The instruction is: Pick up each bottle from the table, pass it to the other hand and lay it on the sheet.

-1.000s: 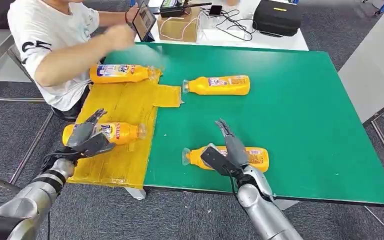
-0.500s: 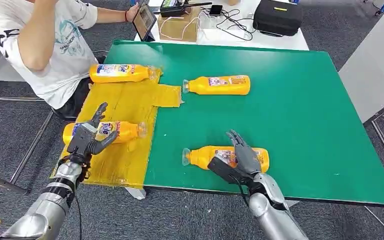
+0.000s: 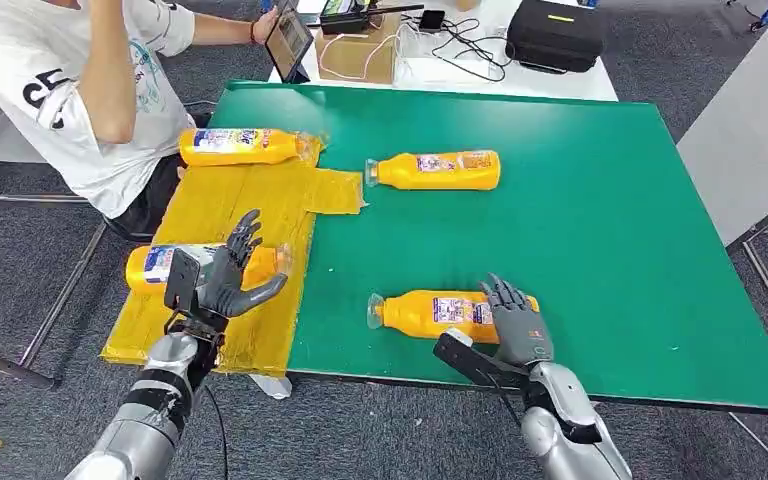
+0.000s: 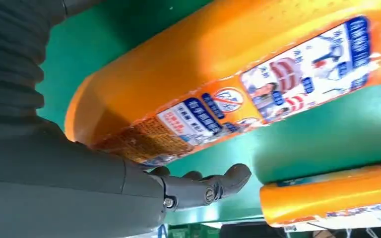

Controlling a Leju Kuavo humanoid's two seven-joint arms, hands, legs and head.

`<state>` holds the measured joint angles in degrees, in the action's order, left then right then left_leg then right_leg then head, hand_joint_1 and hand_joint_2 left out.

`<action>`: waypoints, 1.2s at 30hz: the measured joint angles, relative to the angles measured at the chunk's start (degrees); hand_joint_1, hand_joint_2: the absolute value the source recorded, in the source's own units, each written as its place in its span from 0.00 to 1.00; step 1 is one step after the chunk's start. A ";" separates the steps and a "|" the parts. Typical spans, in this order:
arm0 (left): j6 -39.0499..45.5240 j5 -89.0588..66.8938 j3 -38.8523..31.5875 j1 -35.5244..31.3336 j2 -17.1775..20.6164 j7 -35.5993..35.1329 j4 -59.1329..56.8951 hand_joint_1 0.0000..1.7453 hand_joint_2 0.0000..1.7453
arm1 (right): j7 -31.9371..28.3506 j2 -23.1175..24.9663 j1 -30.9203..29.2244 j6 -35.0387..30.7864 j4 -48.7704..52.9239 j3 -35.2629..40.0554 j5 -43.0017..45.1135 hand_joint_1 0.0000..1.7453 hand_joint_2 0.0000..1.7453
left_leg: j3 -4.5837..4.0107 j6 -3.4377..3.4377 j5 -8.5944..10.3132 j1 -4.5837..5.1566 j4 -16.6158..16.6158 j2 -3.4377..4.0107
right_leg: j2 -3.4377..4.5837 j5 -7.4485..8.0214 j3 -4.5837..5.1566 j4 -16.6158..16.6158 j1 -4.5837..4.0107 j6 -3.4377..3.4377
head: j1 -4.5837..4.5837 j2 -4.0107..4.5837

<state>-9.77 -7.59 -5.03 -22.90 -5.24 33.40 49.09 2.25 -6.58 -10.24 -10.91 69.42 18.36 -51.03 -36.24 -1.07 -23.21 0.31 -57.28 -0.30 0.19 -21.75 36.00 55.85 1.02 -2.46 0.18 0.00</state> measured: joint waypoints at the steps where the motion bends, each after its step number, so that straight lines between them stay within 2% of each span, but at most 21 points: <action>1: -0.40 0.42 0.07 0.22 -0.20 -0.31 0.40 0.00 1.00 | 0.18 -0.11 0.03 0.20 0.09 -0.02 -0.42 0.00 1.00 | 0.01 0.00 0.00 0.00 0.00 0.02 | 0.01 0.00 0.00 0.00 0.00 0.00 | -0.02 0.00; 8: -3.35 3.72 2.06 2.73 -1.93 -2.95 4.70 0.00 1.00 | 2.58 -1.53 -0.17 3.39 -0.04 -0.39 -3.41 0.02 1.00 | 0.02 -0.01 0.00 0.00 0.00 -0.02 | 0.00 0.00 -0.03 0.00 0.01 -0.01 | -0.02 -0.02; 9: -3.59 4.02 2.40 2.96 -2.14 -3.17 5.14 0.00 1.00 | 2.75 -1.64 -0.24 3.70 -0.24 -0.48 -3.39 0.33 1.00 | 0.02 -0.01 0.00 0.00 0.00 -0.01 | 0.00 0.00 -0.03 -0.01 0.01 -0.01 | -0.02 -0.02; 10: -3.61 4.04 2.75 3.14 -2.32 -3.28 5.51 0.00 1.00 | 2.82 -1.79 -0.28 3.74 -0.50 -0.57 -3.39 0.74 1.00 | 0.01 -0.01 0.00 0.01 0.00 0.00 | 0.00 0.00 -0.03 -0.01 0.01 -0.01 | -0.02 0.00; 12: -3.65 4.11 3.23 3.40 -2.52 -3.41 6.16 0.00 1.00 | 2.84 -2.01 -0.47 3.83 -0.85 -0.57 -3.39 0.74 1.00 | 0.01 -0.01 -0.01 0.01 0.00 0.00 | 0.00 0.00 -0.03 -0.01 0.01 -0.01 | -0.02 0.00; 13: -3.76 4.24 3.39 3.49 -2.54 -3.59 6.39 0.00 1.00 | 2.84 -2.03 -0.61 4.00 -1.16 -0.57 -3.39 0.87 1.00 | 0.01 -0.01 -0.01 0.01 0.00 0.00 | 0.00 0.00 -0.03 -0.01 0.01 -0.01 | -0.02 -0.02; 14: -4.05 4.53 3.54 3.52 -2.56 -3.72 6.50 0.00 1.00 | 2.88 -2.05 -0.90 4.26 -1.68 -0.57 -3.41 0.95 1.00 | 0.01 -0.01 -0.01 0.01 0.00 0.00 | 0.00 0.00 -0.03 -0.01 0.01 -0.01 | -0.02 0.00; 15: -4.13 4.66 3.67 3.58 -2.56 -3.78 6.58 0.00 1.00 | 2.88 -2.05 -1.36 4.31 -2.08 -0.57 -3.39 0.98 1.00 | 0.02 -0.01 0.00 0.00 0.00 0.00 | 0.00 0.00 -0.03 -0.01 0.00 -0.01 | 0.00 0.00; 21: -3.91 5.33 4.96 3.72 -2.56 -5.31 6.93 0.00 1.00 | 2.14 -1.84 -4.86 4.70 -7.05 -0.57 -3.04 1.00 1.00 | 0.17 0.00 0.00 -0.03 0.01 0.05 | 0.01 0.00 -0.16 -0.01 -0.03 -0.01 | -0.02 0.00; 31: -0.07 5.14 6.21 3.40 -2.28 -6.60 6.74 0.00 1.00 | -3.92 0.11 -10.22 6.08 -14.88 -0.77 3.93 1.00 1.00 | 0.72 0.05 -0.08 -0.02 0.01 0.19 | 0.25 0.03 -0.57 -0.04 -0.04 0.00 | -0.02 0.00; 34: 1.60 5.09 6.29 3.20 -2.30 -6.65 6.47 0.00 1.00 | -6.94 1.79 -10.08 3.10 -15.34 -1.05 7.64 1.00 1.00 | 0.72 0.07 -0.07 -0.03 0.02 0.19 | 0.26 0.04 -0.58 -0.03 -0.07 0.01 | -0.02 -0.02; 36: 3.73 5.09 6.42 2.89 -2.36 -6.82 6.08 0.00 1.00 | -9.04 4.47 -9.39 -1.19 -15.32 -1.53 10.67 1.00 1.00 | 0.69 0.09 -0.04 -0.07 0.02 0.18 | 0.26 0.04 -0.52 -0.02 -0.12 0.02 | 0.00 0.00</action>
<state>-6.04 -2.49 1.40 -20.01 -7.61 26.58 55.17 -6.79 -2.11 -19.63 -12.10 54.09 16.83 -40.36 -35.55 -0.98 -23.25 0.24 -57.26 -0.12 0.45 -21.71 35.48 55.84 0.90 -2.45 0.17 0.00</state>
